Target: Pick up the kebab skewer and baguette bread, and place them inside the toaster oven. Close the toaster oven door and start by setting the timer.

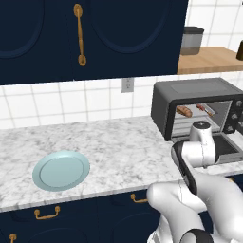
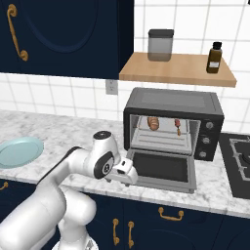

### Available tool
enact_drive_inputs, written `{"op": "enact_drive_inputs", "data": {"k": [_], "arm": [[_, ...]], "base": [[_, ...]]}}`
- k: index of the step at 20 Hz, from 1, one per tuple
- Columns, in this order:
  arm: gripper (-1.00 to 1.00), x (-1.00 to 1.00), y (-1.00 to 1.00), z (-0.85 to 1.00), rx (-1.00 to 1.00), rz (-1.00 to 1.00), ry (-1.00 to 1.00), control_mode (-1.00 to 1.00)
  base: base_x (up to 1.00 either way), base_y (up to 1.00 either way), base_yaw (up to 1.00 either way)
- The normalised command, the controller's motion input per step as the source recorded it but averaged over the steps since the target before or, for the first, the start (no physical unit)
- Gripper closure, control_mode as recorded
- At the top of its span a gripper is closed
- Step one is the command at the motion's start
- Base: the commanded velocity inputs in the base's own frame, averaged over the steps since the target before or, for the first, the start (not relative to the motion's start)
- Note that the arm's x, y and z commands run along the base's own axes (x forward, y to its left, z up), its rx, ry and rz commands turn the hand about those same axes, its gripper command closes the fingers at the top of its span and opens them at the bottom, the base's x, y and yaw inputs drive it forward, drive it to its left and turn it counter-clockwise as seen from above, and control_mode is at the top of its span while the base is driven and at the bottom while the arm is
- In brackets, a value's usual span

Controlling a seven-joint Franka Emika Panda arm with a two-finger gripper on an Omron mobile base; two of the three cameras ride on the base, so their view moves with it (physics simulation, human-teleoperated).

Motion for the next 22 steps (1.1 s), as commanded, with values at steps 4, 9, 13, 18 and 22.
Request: {"op": "enact_drive_inputs", "data": {"k": [4, 9, 13, 18, 22], "arm": [[-1.0, 0.26, 0.0, -0.09, 0.04, -0.07, 0.0, -1.0], [-1.0, 0.14, 0.0, -0.2, 0.04, -0.1, -0.01, -1.0], [-1.0, 0.02, 0.0, -0.37, 0.01, -0.11, -0.05, -1.0], [-1.0, 0.13, 0.0, -0.31, 0.0, -0.09, -0.08, -1.0], [-1.0, 0.37, 0.0, -0.26, 0.0, -0.03, -0.07, -1.0]], "base": [[0.0, 0.0, 0.0], [0.0, 0.0, 0.0], [0.0, 0.0, 0.0], [0.0, 0.0, 0.0], [0.0, 0.0, 0.0]]}}
